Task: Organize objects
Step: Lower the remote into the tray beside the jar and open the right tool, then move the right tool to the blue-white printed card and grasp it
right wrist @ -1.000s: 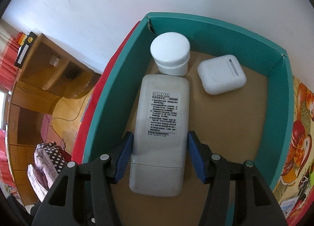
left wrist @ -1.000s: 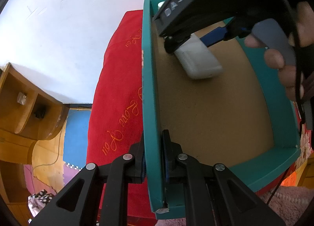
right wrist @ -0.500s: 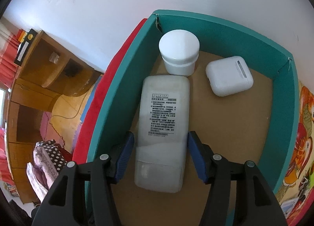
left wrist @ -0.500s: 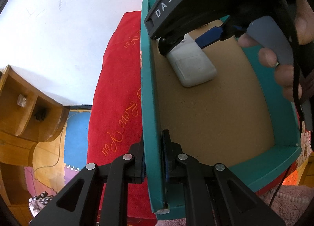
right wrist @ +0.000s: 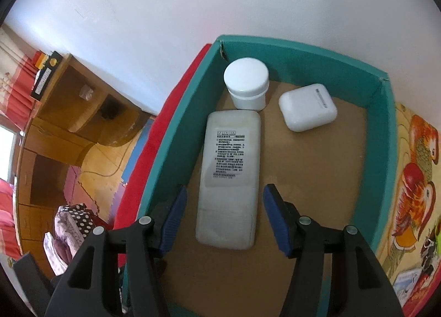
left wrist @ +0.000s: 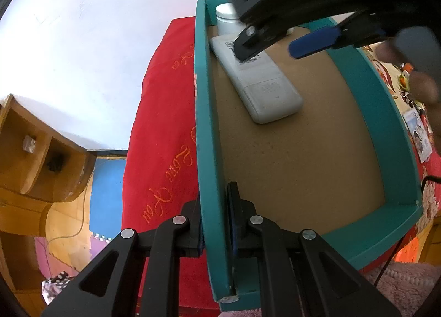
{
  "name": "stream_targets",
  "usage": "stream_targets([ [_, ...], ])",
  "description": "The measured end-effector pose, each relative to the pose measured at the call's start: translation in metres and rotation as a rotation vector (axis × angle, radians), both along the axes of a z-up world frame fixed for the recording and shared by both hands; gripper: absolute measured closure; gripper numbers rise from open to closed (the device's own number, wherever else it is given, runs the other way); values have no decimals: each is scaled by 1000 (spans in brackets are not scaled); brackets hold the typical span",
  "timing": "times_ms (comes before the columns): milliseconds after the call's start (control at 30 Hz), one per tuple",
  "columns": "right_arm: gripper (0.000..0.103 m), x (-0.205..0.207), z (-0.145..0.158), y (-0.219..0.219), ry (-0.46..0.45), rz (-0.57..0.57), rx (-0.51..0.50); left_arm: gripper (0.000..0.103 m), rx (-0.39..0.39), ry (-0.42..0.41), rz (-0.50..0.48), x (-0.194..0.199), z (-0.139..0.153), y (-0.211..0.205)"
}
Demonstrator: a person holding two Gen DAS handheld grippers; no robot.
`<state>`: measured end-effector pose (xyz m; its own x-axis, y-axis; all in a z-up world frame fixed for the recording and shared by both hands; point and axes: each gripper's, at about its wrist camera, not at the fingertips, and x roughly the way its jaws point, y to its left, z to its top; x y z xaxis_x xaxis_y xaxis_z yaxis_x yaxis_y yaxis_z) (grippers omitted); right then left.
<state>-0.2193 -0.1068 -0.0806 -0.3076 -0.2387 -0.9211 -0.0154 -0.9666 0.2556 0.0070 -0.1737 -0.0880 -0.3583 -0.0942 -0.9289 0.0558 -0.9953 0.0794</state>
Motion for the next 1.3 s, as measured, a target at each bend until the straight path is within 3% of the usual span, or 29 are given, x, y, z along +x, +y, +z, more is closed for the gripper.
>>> stream_targets([
  [433, 44, 71, 59, 51, 128, -73, -23, 90, 9, 10, -34, 1, 1, -1],
  [600, 44, 110, 68, 75, 145, -160, 36, 90, 19, 12, -53, 1, 0, -3],
  [800, 42, 158, 50, 127, 116, -245, 114, 90, 4, 7, -72, 2, -1, 1],
  [867, 34, 169, 37, 143, 93, -251, 156, 90, 5, 6, -71, 2, -1, 1],
  [1000, 32, 183, 16, 171, 41, -262, 265, 90, -4, 11, -71, 3, -1, 1],
  [1300, 32, 191, -7, 191, 17, -192, 240, 90, 6, -4, -30, 4, 0, 1],
])
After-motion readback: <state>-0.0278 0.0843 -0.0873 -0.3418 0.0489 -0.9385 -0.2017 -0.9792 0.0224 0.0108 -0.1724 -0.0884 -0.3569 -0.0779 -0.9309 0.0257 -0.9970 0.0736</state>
